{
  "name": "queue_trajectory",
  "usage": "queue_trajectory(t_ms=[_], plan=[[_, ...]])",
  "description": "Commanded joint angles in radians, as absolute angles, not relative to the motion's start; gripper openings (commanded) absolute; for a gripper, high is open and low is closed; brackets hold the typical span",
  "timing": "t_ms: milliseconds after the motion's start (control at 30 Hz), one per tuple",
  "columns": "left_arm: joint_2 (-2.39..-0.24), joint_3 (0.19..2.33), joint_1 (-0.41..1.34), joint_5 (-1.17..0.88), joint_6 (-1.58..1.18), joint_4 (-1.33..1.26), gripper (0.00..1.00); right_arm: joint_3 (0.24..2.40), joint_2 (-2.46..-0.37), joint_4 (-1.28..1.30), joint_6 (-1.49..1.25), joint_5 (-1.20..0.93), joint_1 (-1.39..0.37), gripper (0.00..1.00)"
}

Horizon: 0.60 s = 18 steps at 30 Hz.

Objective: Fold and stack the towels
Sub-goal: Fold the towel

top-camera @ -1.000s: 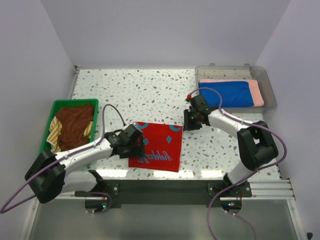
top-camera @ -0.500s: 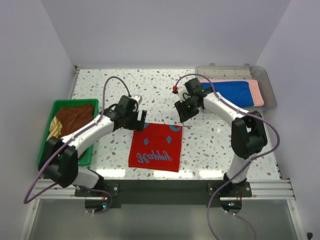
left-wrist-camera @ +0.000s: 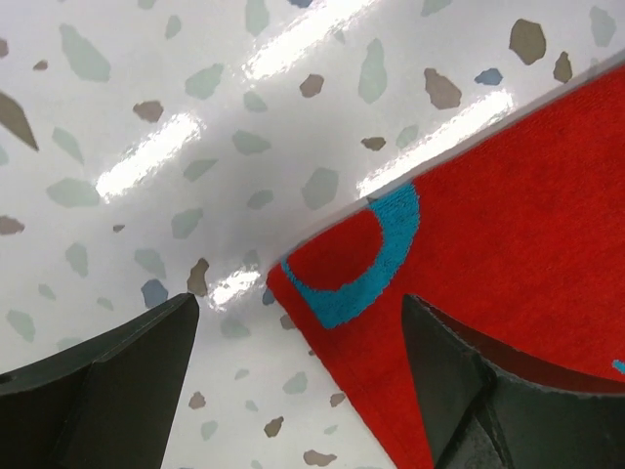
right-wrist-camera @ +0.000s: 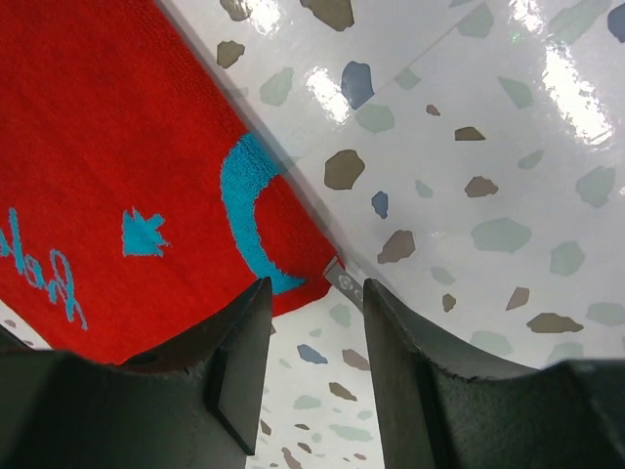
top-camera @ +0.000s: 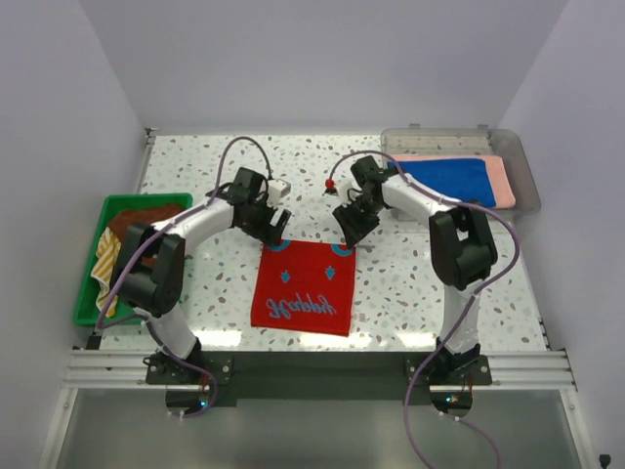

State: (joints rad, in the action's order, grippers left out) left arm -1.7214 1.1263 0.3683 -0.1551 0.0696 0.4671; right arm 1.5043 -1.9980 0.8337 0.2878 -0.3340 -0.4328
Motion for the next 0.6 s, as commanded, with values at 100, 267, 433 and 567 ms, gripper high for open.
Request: queue_trajectory(t_ms=[100, 267, 433, 567], plan=[[-1.773, 1.206, 0.362, -0.253, 0.229, 0.448, 0.89, 1.571, -2.066, 0.888, 0.337, -0.354, -0.437, 0.45], [-1.789, 1.22, 0.362, -0.271, 0.255, 0.462, 0.87, 1.577, -2.1, 0.894, 0.374, -0.377, -0.439, 0.4], [-1.808, 1.235, 0.362, -0.291, 0.285, 0.489, 0.81, 1.612, -2.14, 0.949, 0.429, -0.364, -0.437, 0.16], [-1.833, 1.265, 0.36, -0.302, 0.314, 0.514, 0.76, 1.663, -2.166, 0.962, 0.434, -0.299, -0.439, 0.0]])
